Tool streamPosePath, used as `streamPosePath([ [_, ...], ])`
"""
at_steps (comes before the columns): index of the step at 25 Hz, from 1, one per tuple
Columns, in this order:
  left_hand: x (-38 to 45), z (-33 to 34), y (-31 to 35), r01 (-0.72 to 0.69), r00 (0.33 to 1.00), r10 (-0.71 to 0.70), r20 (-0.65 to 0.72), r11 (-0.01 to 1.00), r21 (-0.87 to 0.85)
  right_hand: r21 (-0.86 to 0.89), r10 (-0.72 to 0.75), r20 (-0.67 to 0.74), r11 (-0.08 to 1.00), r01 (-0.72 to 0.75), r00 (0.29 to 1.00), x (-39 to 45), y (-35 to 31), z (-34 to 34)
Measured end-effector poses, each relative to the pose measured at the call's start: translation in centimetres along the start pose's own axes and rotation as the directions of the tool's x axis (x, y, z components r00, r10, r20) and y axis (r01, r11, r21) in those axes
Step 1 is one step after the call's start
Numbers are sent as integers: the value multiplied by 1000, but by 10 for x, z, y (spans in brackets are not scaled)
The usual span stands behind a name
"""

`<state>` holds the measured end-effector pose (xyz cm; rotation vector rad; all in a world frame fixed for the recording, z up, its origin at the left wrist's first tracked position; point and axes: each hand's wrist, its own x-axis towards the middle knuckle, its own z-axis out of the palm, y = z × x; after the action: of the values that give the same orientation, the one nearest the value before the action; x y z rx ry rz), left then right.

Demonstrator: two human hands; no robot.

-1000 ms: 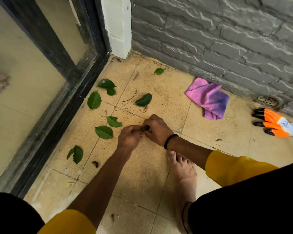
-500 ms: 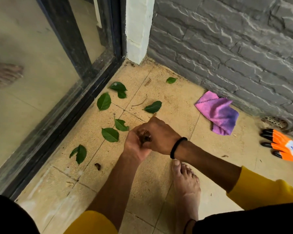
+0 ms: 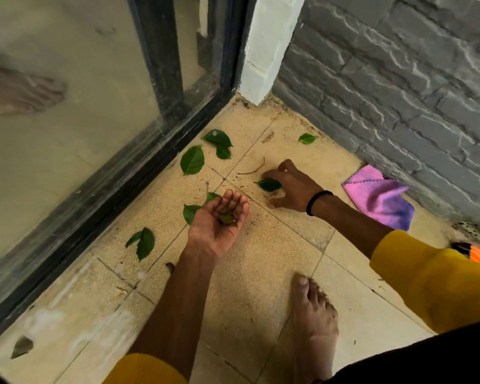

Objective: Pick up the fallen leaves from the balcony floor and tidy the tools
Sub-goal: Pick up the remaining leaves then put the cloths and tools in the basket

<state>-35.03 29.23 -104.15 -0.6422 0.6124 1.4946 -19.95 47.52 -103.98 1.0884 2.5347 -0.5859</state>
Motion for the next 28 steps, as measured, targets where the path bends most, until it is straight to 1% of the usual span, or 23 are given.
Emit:
streamPosePath([
  [2, -2, 3, 3, -22, 1000, 23, -7, 1000, 13, 31, -24, -82, 999, 27, 996, 3, -1, 6],
  [4, -5, 4, 4, -41, 999, 43, -29, 998, 48, 22, -62, -127, 998, 66, 990, 1, -4, 11],
  [5, -5, 4, 3, -53, 998, 56, -42, 997, 59, 48, -69, -151, 996, 77, 986, -2, -7, 11],
  [6, -5, 3, 3, -61, 996, 65, -57, 996, 69, 118, -38, -168, 991, 58, 985, -6, -10, 8],
  [7, -4, 3, 3, -66, 995, 71, -64, 995, 81, 237, 23, -172, 971, 19, 985, -11, -16, 3],
  [8, -2, 3, 3, -74, 994, 81, -67, 993, 91, 386, 77, -161, 922, -9, 984, -17, -24, -5],
  [9, -2, 5, 1, -84, 993, 91, -69, 992, 98, 523, 94, -138, 852, -8, 986, -23, -35, -14],
  [10, -2, 7, -1, -91, 993, 98, -65, 991, 99, 611, 65, -110, 791, 16, 992, -31, -49, -23],
  [11, -2, 8, -5, -91, 994, 96, -51, 991, 94, 617, 1, -97, 785, 59, 995, -38, -64, -28],
  [14, -6, 14, -17, -56, 998, 53, 43, 996, 68, 458, -172, -46, 872, 174, 984, -54, -103, -32],
  [16, -7, 19, -22, -41, 996, 36, 80, 997, 61, 362, -187, -12, 915, 178, 982, -57, -107, -40],
  [17, -6, 20, -23, -45, 994, 39, 97, 998, 54, 387, -148, 4, 912, 135, 989, -57, -102, -49],
  [18, -4, 19, -23, -47, 992, 43, 115, 998, 31, 480, -91, 11, 874, 74, 996, -55, -93, -61],
  [20, -2, 15, -20, -30, 987, 35, 155, 999, -35, 685, 72, -43, 728, -23, 997, -42, -58, -81],
  [21, -3, 13, -18, -25, 986, 34, 165, 998, -56, 714, 171, -99, 698, -49, 980, -29, -34, -85],
  [22, -4, 11, -16, -29, 987, 39, 156, 998, -63, 666, 261, -161, 740, -90, 952, -13, -8, -86],
  [23, -6, 9, -14, -37, 988, 46, 146, 997, -67, 542, 325, -210, 824, -167, 922, 4, 18, -82],
  [24, -7, 8, -11, -44, 988, 53, 142, 997, -71, 396, 362, -232, 883, -252, 903, 19, 41, -77],
  [25, -11, 8, -7, -53, 988, 63, 141, 996, -79, 295, 381, -223, 904, -311, 897, 31, 57, -71],
  [26, -13, 8, -3, -66, 987, 78, 139, 994, -86, 253, 390, -188, 906, -339, 901, 41, 68, -63],
  [28, -21, 9, 4, -99, 987, 109, 122, 992, -84, 218, 361, -125, 919, -329, 924, 58, 69, -47],
])
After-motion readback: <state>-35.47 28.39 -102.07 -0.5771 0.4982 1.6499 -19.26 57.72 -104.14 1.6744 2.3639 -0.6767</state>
